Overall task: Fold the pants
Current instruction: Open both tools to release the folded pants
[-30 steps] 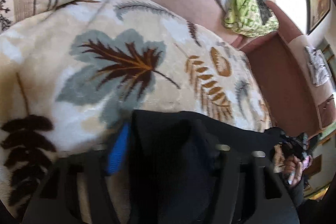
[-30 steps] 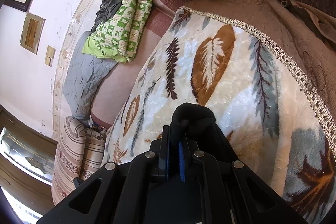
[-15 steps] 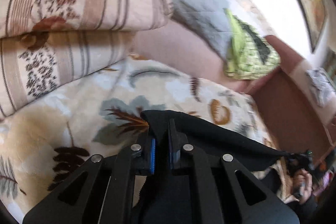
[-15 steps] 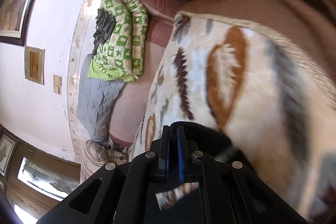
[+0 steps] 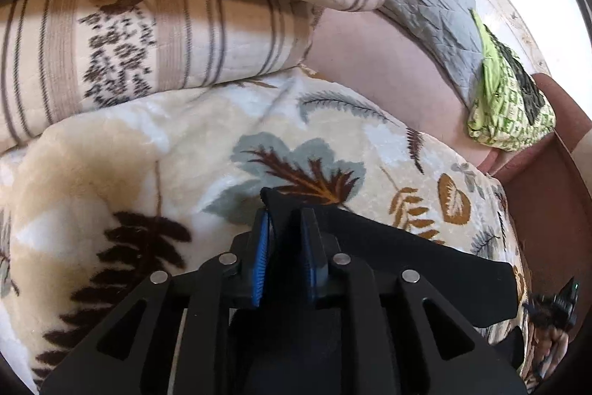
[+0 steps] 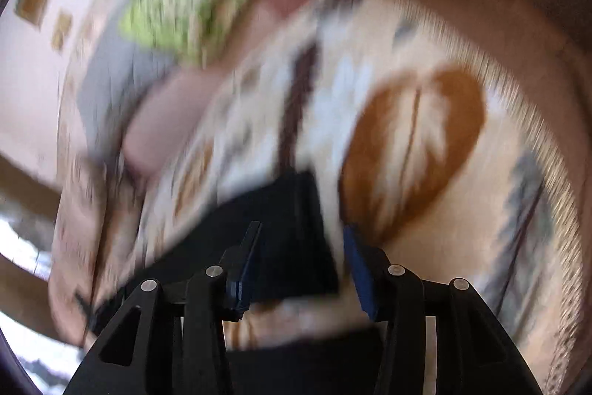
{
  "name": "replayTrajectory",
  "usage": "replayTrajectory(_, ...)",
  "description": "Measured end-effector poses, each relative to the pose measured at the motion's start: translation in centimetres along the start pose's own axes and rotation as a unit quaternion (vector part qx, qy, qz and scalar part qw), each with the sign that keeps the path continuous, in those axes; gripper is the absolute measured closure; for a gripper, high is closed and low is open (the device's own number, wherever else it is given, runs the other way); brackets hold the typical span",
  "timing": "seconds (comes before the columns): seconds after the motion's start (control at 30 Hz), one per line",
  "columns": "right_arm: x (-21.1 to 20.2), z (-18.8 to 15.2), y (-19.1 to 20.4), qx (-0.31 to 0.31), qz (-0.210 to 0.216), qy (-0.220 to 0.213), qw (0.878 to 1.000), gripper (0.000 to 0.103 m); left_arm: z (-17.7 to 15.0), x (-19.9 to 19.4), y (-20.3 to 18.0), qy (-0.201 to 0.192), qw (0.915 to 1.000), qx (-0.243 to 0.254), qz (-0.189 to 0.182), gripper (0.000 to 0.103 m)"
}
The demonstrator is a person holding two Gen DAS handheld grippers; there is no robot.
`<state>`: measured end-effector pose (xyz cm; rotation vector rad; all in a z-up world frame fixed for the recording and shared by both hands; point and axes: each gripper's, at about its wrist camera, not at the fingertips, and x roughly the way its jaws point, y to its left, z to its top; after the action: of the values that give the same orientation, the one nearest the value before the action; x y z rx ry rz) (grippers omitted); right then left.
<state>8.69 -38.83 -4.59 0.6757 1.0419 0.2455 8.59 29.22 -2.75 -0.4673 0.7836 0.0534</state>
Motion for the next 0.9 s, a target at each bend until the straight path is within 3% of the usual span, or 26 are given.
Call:
replayTrajectory(0.07,0.8,-0.4,0.8,-0.045,-0.006,0.031,0.998,0.056,-0.4,0.0,0.6,0.006,0.9999,-0.015,0.001,0.085)
replayTrajectory(0.13,2.4,-1.0,1.7,-0.097,-0.040,0.059,0.993,0.056,-0.9,-0.1,1.4,0.009,0.9994,-0.034,0.003,0.076)
replayTrajectory(0.2,2.9,-1.3,1.9,-0.111,-0.050,0.050,0.991,0.061,-1.2,-0.3,1.9,0.011,0.9988,-0.047,0.002,0.070)
replayTrajectory(0.23,2.7,-1.1,1.9,-0.107,-0.048,0.040,0.992,0.067,-1.3,-0.4,2.2,0.013,0.9985,-0.052,0.003,0.069)
replayTrajectory(0.27,2.5,-0.9,1.5,-0.098,-0.052,0.033,0.993,0.092,-1.5,-0.7,2.3,0.014,0.9984,-0.055,0.006,0.068)
replayTrajectory(0.37,1.8,-0.6,0.2,-0.060,-0.077,0.018,0.995,0.100,-1.8,-1.6,2.7,0.015,0.9982,-0.057,0.009,0.065)
replayTrajectory(0.4,1.7,-0.5,0.3,-0.067,-0.120,0.009,0.990,0.103,-1.9,-1.8,2.8,0.014,0.9983,-0.056,0.009,0.063)
replayTrajectory(0.43,1.7,-0.3,0.6,-0.080,-0.154,0.001,0.985,0.103,-2.0,-2.1,2.9,0.014,0.9983,-0.056,0.010,0.062)
replayTrajectory(0.47,1.4,-0.3,0.6,-0.084,-0.163,-0.008,0.983,0.103,-2.1,-2.3,3.1,0.014,0.9982,-0.056,0.013,0.057)
replayTrajectory(0.57,-0.2,-0.2,1.5,-0.099,-0.170,-0.056,0.979,0.098,-2.4,-3.0,3.3,0.009,0.9980,-0.059,0.020,0.056)
replayTrajectory(0.67,-1.6,-1.2,5.6,-0.196,-0.117,-0.111,0.967,0.095,-2.7,-4.4,2.3,-0.007,0.9981,-0.058,0.019,0.053)
replayTrajectory(0.77,0.2,-3.1,8.4,-0.264,-0.077,-0.081,0.958,0.086,-3.8,-6.4,0.1,-0.034,0.9988,-0.036,-0.002,0.044)
replayTrajectory(0.9,4.5,-4.3,9.5,-0.306,-0.087,-0.027,0.948,0.086,-5.9,-8.3,-5.1,-0.043,0.9963,0.072,-0.015,0.040)
